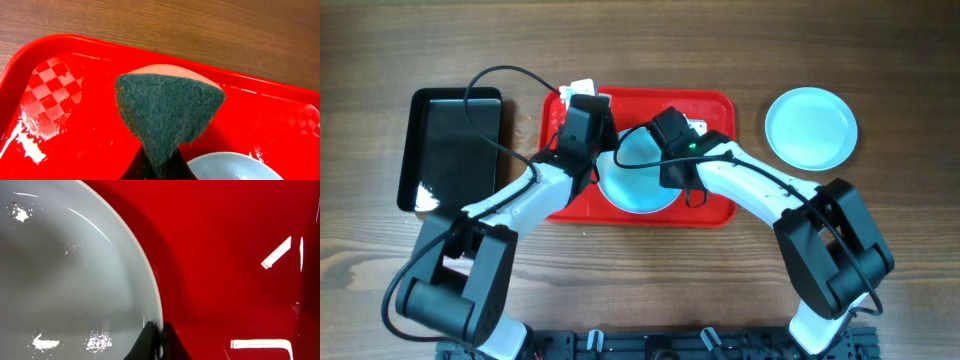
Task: Clean dirty plates on tray and stack at the side
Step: 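Scrub the held plate with the sponge in the left gripper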
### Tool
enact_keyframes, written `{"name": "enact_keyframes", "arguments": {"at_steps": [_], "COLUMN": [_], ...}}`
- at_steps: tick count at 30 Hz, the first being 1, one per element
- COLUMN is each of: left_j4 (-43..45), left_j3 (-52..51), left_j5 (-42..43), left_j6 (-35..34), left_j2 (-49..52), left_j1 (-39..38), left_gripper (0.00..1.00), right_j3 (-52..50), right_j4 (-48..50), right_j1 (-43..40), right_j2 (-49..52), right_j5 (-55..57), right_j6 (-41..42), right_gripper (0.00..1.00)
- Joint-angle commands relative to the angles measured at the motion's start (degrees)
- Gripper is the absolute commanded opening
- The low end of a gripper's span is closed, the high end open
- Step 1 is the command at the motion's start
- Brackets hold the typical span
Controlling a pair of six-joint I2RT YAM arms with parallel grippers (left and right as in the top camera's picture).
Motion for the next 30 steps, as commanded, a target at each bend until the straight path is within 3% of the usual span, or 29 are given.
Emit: {"name": "enact_keyframes", "arguments": {"at_steps": [1,5,13,19,26,30], "left_j4": [-5.90,-20.87,-18.88,-19.82,-20.00,-12.83], "left_j3": [0.37,0.24,0.22,0.22,0.42,0.44], "left_j5": [6.43,19.65,20.87,8.52,-12.28,-13.64], "left_j6": [0.98,-2.91,-3.78,-0.48,2.58,2.51], "left_j2": [-6.69,-5.44,4.37,4.63,4.13,1.44], "left_j1": [0.42,-0.07,-1.77,1.92,2.45,2.45], "left_gripper": [0.04,0.04,0.04,0.04,0.04,0.04], "right_j3": [-1.33,-1.33,-1.33,-1.33,-1.33,-1.36], "right_j4": [-0.66,-0.37,-0.22,-0.79,-0.76,-0.81], "right_j1": [-0.07,-0.07,-0.07,-0.07,-0.07,-0.07], "right_j2": [1.14,1.14,1.14,1.14,1.14,1.18], "right_j5": [1.14,0.85,0.04,0.09,0.09,0.09], "right_j6": [-0.22,-0.22,-0.26,-0.31,-0.31,-0.44], "right_gripper": [0.04,0.04,0.04,0.04,0.04,0.04]}}
